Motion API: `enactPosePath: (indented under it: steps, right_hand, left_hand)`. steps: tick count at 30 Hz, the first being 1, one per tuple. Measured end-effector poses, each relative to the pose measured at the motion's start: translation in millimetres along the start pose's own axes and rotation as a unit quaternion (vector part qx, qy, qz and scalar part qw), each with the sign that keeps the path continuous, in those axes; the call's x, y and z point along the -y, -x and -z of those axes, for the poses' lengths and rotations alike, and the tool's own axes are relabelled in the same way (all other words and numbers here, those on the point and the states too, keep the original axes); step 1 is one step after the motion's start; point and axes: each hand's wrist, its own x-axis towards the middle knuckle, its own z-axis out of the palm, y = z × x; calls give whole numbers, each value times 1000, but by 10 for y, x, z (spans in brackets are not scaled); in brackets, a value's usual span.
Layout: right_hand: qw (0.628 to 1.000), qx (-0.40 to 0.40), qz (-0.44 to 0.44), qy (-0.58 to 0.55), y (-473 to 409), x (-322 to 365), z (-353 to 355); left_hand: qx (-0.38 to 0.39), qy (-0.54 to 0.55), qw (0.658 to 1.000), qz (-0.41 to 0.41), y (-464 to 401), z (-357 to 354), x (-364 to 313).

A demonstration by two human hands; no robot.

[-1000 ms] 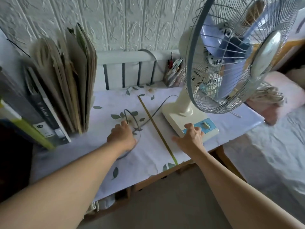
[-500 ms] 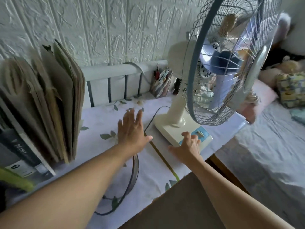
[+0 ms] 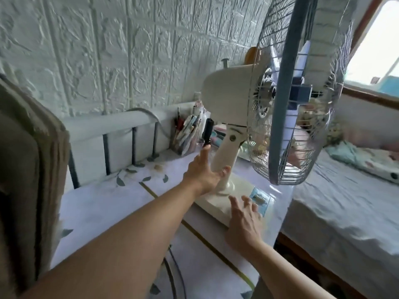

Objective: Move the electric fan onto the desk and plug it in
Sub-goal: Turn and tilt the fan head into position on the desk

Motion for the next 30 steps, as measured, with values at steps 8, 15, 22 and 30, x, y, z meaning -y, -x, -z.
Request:
enactPosePath:
  steps: [8, 15, 22, 30]
  right_hand:
    - [1000, 9, 13, 14, -167, -30, -56]
    - [999, -3, 42, 10, -156, -81, -53]
    - [994, -8, 105, 26, -168, -324, 11]
    - [970, 5, 242, 21, -567, -903, 159]
  left_hand:
    - [35, 103, 993, -47, -447, -58, -228]
    - [34, 112, 992, -40, -513, -41, -204]
    - [-15, 129, 991, -33, -482, -104, -250]
    - [-169, 11, 984, 49, -323, -389, -469]
